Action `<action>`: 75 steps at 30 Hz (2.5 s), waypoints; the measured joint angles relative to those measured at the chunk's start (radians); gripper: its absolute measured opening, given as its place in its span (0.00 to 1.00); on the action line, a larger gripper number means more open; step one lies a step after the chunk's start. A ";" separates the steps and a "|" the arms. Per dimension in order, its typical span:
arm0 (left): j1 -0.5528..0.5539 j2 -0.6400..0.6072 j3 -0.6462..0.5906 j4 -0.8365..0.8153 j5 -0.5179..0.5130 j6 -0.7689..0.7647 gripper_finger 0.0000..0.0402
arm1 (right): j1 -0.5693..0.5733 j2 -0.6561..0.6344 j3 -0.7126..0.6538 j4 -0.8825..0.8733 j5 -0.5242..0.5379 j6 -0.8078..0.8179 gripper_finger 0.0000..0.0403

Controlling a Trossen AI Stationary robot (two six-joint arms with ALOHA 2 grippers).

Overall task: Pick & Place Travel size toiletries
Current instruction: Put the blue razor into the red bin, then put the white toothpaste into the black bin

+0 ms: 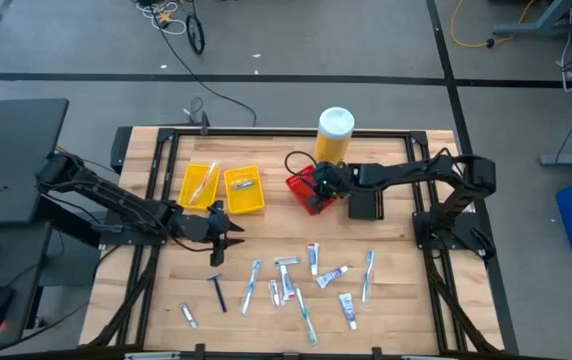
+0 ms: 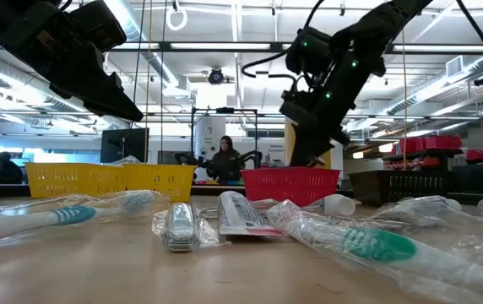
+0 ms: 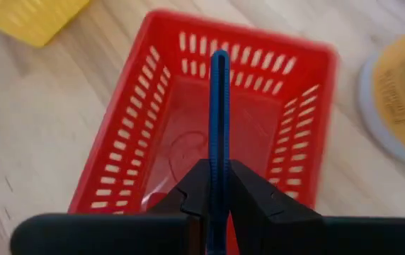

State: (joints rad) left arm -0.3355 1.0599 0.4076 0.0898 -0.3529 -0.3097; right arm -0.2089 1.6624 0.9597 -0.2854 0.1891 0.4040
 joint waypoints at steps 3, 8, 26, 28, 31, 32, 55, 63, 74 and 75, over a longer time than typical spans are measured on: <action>0.000 0.000 0.000 0.000 -0.006 0.002 0.38 | 0.004 0.014 -0.018 0.083 -0.011 0.006 0.11; 0.000 0.000 0.000 -0.001 -0.012 -0.001 0.38 | 0.004 0.052 -0.040 0.117 -0.010 0.013 0.11; 0.000 0.000 0.000 -0.001 -0.029 -0.006 0.38 | 0.008 0.078 -0.044 0.141 -0.008 -0.097 0.38; 0.000 0.000 0.000 -0.001 -0.029 -0.009 0.38 | 0.011 0.075 -0.037 0.141 -0.009 -0.114 0.42; 0.000 0.000 0.000 -0.001 -0.029 -0.009 0.38 | 0.024 0.055 -0.019 0.142 -0.008 -0.151 0.46; 0.000 0.000 0.000 -0.001 -0.029 -0.009 0.38 | 0.031 0.047 -0.012 0.145 -0.007 -0.161 0.47; 0.000 0.000 0.000 0.000 -0.080 -0.053 0.38 | 0.372 -0.047 -0.001 0.087 -0.295 0.113 0.51; 0.000 0.000 0.000 0.008 -0.081 -0.051 0.38 | 0.471 -0.046 -0.002 0.018 -0.186 0.425 0.67; 0.000 0.000 0.001 0.008 -0.084 -0.026 0.38 | 0.509 0.038 -0.002 -0.002 -0.138 0.706 0.70; 0.000 0.000 0.001 0.008 -0.089 -0.026 0.38 | 0.510 0.050 -0.002 -0.004 -0.140 0.722 0.69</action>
State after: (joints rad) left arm -0.3355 1.0599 0.4084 0.0975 -0.4415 -0.3359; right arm 0.3008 1.7119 0.9581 -0.2890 0.0491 1.1256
